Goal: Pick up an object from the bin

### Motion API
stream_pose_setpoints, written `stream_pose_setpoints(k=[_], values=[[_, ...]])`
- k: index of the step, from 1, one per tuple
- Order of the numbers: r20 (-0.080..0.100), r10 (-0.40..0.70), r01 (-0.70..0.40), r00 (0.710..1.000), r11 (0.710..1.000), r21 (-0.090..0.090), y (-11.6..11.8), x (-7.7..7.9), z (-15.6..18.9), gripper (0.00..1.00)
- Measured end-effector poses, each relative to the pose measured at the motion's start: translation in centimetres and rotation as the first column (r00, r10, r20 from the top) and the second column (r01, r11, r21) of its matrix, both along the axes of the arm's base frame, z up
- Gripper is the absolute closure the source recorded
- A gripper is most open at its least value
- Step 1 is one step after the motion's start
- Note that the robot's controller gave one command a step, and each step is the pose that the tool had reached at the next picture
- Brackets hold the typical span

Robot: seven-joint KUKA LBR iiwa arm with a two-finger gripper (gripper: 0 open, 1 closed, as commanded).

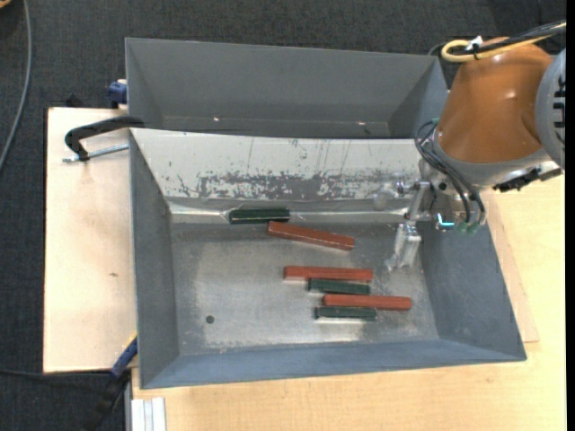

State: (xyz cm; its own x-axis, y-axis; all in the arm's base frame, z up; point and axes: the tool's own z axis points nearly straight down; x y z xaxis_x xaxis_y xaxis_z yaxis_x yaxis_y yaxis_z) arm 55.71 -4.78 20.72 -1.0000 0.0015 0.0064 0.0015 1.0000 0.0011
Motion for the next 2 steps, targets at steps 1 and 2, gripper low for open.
stream_pose_setpoints(k=[1,2], values=[[0.009,0.002,-0.002,1.0,1.0,-0.001,0.0,0.2,0.5,0.0],[0.012,-0.015,0.015,1.0,1.0,0.001,3.4,-3.1,-7.3,0.0]])
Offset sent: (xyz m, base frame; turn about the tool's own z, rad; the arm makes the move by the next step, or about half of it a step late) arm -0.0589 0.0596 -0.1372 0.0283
